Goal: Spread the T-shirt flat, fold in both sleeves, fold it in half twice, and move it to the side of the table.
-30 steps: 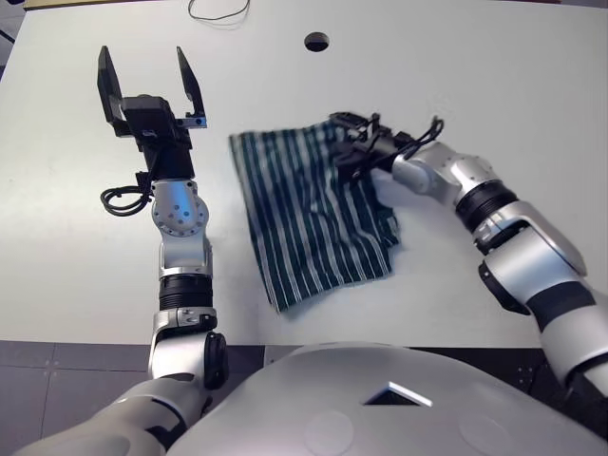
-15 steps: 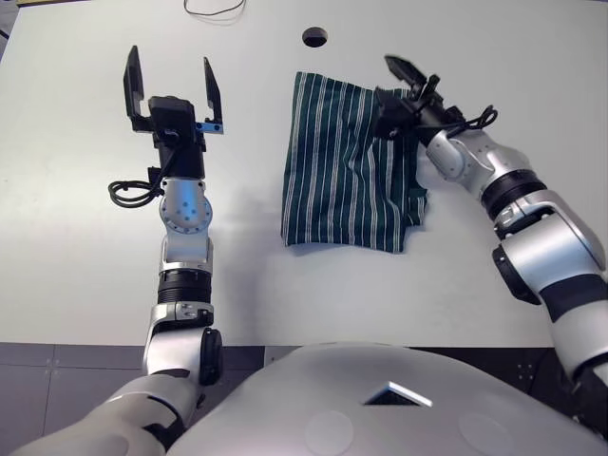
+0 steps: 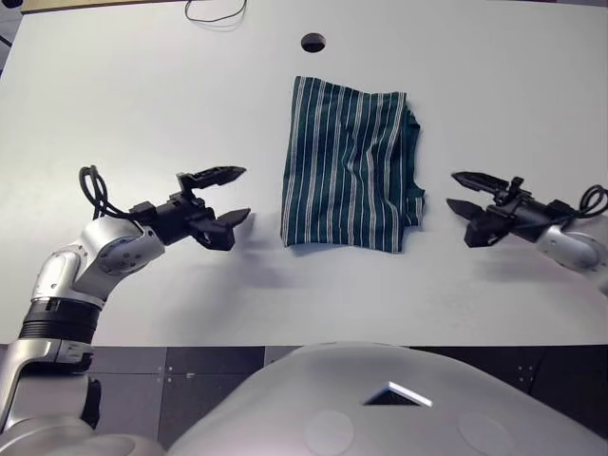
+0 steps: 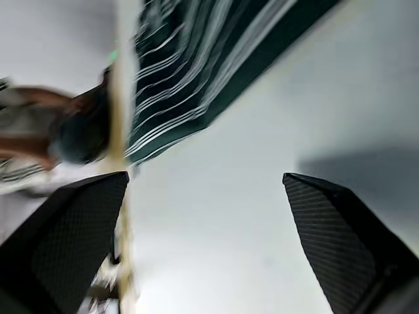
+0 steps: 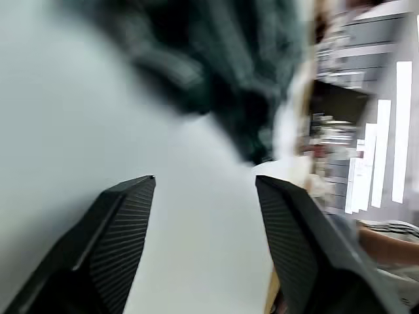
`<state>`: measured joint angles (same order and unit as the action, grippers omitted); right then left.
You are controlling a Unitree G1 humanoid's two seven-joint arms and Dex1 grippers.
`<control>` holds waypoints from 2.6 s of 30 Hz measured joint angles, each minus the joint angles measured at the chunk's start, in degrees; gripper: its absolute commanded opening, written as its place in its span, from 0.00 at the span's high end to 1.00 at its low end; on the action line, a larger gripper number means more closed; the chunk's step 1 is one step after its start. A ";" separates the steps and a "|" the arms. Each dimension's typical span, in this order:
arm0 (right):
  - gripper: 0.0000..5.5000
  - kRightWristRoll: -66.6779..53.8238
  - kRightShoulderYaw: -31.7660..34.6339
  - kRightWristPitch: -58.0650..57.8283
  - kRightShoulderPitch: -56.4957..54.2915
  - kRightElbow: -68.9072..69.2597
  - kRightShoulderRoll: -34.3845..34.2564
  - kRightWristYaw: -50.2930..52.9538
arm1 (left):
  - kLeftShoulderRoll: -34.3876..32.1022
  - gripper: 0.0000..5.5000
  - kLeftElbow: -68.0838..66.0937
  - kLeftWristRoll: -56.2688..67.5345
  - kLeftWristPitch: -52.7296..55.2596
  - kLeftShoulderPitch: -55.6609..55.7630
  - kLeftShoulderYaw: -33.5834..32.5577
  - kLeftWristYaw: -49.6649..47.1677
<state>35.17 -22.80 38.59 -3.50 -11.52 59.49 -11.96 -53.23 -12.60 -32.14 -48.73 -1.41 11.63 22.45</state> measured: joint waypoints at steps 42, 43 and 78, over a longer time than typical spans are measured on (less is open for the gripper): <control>0.96 4.95 -8.88 9.08 -13.31 -9.05 -18.43 -4.51 | 11.82 0.92 -27.16 -2.98 -16.77 24.55 20.24 -3.76; 0.97 4.23 -8.44 9.41 -12.84 -8.86 -17.97 -4.60 | 11.81 0.93 -27.24 -2.94 -16.94 24.55 20.16 -4.14; 0.98 -10.75 6.74 -9.99 -5.51 2.22 -26.55 -5.57 | 24.21 0.96 -1.20 18.33 21.18 7.97 6.40 -2.68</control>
<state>24.42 -16.05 28.60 -9.01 -9.30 32.94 -17.53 -29.02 -13.80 -13.81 -27.54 6.55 18.03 19.77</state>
